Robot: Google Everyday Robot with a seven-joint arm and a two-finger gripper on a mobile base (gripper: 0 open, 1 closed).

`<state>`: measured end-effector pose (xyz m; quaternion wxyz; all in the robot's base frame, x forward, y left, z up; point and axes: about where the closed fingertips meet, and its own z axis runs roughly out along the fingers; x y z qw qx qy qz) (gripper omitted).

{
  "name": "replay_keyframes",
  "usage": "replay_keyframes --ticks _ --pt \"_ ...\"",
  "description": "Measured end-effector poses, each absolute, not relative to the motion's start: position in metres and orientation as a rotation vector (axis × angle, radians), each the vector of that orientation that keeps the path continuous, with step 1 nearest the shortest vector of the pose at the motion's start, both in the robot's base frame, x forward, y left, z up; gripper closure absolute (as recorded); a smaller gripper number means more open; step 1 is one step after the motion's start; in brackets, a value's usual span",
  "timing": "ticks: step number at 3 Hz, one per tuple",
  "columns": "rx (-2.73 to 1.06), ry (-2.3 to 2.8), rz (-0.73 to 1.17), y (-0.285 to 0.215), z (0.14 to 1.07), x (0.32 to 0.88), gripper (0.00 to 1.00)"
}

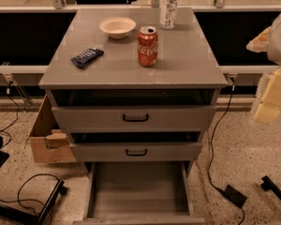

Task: Close bottom drawer

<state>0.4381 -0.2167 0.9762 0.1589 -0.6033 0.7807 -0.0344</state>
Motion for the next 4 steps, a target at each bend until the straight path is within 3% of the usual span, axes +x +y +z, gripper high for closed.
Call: replay_keyframes --ticks 2,4 --pt "-1.757 2.155 -0.154 -0.200 0.967 0.430 0.00" --pt "-1.755 2.154 -0.120 -0.190 0.859 0.421 0.00"
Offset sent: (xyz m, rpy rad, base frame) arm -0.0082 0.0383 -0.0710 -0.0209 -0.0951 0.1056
